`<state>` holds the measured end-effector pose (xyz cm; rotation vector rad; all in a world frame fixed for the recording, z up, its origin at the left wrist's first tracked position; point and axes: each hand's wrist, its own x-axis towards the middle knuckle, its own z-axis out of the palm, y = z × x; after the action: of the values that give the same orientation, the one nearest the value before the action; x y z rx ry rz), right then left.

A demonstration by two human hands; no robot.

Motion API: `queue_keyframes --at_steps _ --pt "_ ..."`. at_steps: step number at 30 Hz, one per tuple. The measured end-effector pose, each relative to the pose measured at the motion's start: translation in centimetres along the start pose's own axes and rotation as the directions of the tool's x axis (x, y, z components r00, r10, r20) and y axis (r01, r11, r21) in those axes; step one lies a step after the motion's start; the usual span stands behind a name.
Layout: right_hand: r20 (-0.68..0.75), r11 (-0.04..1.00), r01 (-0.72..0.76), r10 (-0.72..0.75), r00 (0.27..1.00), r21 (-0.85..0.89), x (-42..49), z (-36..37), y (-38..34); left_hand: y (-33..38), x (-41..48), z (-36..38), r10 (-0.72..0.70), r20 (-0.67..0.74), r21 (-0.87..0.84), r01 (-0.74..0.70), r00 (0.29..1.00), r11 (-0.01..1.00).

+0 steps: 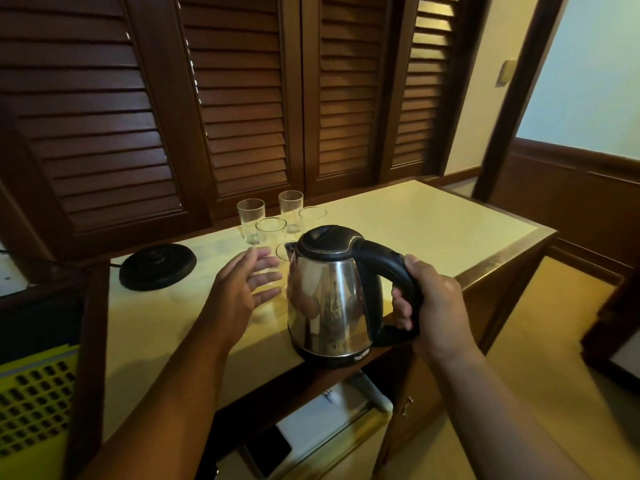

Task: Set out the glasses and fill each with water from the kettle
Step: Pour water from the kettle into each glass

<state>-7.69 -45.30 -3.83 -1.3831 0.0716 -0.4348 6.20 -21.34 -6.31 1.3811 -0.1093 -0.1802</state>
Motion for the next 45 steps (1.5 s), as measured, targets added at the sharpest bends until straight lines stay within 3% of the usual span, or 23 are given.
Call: queue_keyframes --at_steps 3,7,13,30,45 --pt "-0.040 0.999 0.008 -0.010 0.999 -0.037 -0.1 -0.5 -0.5 -0.2 1.3 -0.1 0.027 -0.114 0.049 -0.022 0.993 0.999" --pt "-0.106 0.996 0.009 -0.019 0.994 -0.093 -0.2 -0.7 -1.0 -0.9 2.3 0.2 0.120 -0.095 0.328 -0.082 0.988 0.941" --pt "-0.167 0.981 0.004 -0.037 0.985 -0.193 -0.1 0.0 -1.4 -2.4 4.7 0.6 0.108 0.013 0.437 -0.103 0.994 0.894" --pt "-0.258 0.927 -0.018 -0.086 0.962 -0.374 -0.1 2.7 -1.8 -3.2 7.6 -0.2 0.130 0.196 0.484 -0.211 0.972 0.849" --pt "-0.211 0.849 -0.054 -0.069 0.975 -0.526 2.6 3.7 -3.9 -3.4 8.5 -0.6 0.105 0.250 0.478 -0.217 0.963 0.851"
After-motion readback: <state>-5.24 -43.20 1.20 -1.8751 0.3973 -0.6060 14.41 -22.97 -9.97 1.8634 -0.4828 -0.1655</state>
